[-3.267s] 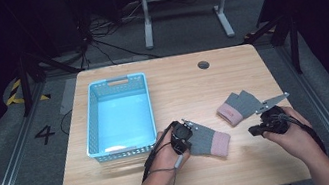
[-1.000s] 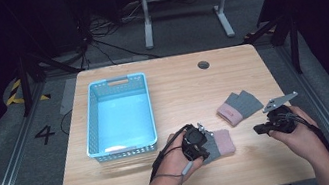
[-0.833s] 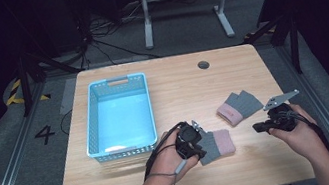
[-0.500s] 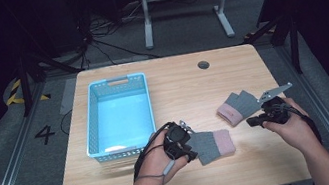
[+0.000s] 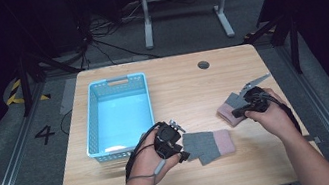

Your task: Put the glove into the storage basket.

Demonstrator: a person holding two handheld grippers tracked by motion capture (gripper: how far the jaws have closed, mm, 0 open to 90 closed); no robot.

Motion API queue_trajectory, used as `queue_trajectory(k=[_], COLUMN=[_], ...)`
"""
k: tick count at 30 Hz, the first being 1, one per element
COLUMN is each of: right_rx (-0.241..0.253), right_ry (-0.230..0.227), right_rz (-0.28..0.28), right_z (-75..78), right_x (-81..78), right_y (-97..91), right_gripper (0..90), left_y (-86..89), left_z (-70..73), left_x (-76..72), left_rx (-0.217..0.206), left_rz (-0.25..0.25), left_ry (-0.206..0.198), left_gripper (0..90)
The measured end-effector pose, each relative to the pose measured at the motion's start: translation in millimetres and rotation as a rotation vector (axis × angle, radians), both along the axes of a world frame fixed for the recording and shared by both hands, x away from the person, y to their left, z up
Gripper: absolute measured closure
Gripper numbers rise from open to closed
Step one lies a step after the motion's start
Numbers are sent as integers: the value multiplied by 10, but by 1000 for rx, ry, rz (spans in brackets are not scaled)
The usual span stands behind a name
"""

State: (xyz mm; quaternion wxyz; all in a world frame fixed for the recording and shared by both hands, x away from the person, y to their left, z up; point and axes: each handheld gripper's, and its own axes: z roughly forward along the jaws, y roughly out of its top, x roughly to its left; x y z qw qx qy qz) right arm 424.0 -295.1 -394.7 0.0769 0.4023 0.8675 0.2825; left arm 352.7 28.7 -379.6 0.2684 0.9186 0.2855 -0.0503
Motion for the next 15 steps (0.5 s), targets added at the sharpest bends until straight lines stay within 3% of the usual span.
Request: queue_trajectory(k=[7, 15], right_rx=[-36, -31], right_ry=[-7, -11], right_rz=[-12, -45], right_z=[-139, -249], right_x=[79, 124], right_y=[39, -42], right_gripper=[900, 900], left_y=[1, -1], left_z=[-8, -32], left_x=[10, 23], left_rx=[8, 23], left_rz=[3, 4], left_ry=[2, 4], left_gripper=[601, 586])
